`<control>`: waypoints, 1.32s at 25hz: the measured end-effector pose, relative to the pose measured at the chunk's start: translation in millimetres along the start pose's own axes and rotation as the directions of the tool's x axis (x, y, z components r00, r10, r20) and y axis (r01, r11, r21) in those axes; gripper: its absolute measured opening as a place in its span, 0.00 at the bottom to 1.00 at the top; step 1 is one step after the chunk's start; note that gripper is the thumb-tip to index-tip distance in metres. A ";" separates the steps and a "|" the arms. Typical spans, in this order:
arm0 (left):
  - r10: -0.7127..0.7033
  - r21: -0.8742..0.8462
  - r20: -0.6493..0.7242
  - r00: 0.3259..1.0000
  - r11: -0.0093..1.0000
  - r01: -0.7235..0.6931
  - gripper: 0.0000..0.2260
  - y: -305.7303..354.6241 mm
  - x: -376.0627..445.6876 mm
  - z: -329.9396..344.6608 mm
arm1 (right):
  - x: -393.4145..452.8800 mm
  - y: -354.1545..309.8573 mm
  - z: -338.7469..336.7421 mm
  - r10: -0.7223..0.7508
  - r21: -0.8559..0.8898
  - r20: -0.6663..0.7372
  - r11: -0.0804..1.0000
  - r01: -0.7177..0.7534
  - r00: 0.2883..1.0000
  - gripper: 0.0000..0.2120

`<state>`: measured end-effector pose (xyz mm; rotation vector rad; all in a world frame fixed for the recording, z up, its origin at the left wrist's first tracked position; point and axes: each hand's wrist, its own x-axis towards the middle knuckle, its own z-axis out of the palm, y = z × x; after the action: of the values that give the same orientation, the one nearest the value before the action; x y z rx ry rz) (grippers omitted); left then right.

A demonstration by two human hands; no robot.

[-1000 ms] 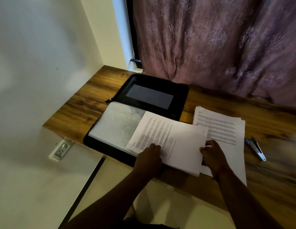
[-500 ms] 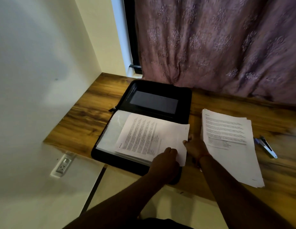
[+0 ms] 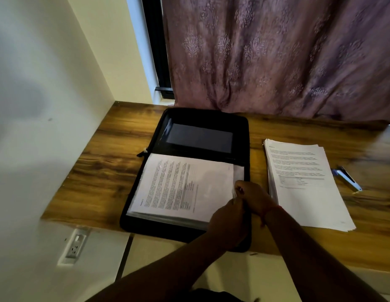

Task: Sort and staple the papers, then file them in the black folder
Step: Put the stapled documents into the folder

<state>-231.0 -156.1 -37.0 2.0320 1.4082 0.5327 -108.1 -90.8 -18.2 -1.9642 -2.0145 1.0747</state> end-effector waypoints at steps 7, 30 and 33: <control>0.125 -0.199 0.149 0.981 0.975 -0.094 0.10 -6.8 15.8 5.2 | -8.4 11.6 5.6 0.259 0.555 -0.127 0.818 -0.148 0.958 0.11; 0.039 0.508 0.078 0.996 0.858 -0.074 0.17 -92.8 -69.6 -51.3 | -63.0 47.5 53.6 -0.540 -0.518 -0.158 0.758 0.396 0.827 0.02; 0.066 0.496 0.121 0.990 0.860 -0.118 0.17 -103.2 -66.8 -63.2 | -67.2 36.2 56.4 -0.548 -0.483 -0.170 0.771 0.415 0.819 0.10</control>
<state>-365.9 -176.6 -59.3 2.5056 1.5065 0.0930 -99.7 -178.0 -54.8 -1.4659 -2.5121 0.2045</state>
